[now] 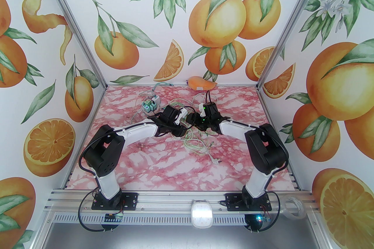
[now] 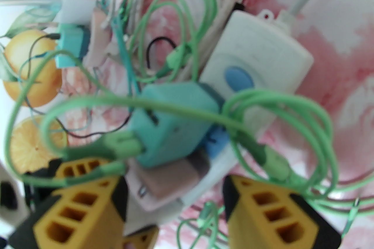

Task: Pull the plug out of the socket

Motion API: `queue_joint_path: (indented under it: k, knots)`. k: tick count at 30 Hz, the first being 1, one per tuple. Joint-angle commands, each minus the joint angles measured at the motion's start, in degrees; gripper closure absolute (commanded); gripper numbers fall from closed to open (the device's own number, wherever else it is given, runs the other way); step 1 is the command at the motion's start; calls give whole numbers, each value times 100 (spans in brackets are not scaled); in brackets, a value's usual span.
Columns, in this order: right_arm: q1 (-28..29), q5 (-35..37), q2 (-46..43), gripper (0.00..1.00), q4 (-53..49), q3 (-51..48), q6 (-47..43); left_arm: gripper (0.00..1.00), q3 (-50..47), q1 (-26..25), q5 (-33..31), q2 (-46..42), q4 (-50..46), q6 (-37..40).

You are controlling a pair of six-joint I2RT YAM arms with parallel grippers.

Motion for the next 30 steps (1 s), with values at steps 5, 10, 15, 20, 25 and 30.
queue_joint_path:
  k: [5, 10, 15, 20, 25, 30]
  knots:
    - [62, 57, 411, 45, -413, 360, -123, 50, -49, -51, -159, -14, -2, -71]
    - [60, 306, 466, 47, -858, 349, -278, 50, 104, -70, -295, -48, -132, -50]
    - [61, 485, 475, 48, -1240, 382, -621, 52, 310, -73, -648, -171, -173, 31]
    - [87, 512, 478, 49, -1386, 313, -786, 53, 469, -107, -874, -153, -194, 209]
    - [95, 571, 526, 49, -1595, 366, -1017, 54, 427, -274, -1244, -277, 11, 304]
    - [131, 632, 540, 49, -1686, 358, -1138, 56, 406, -170, -1051, -306, 68, -149]
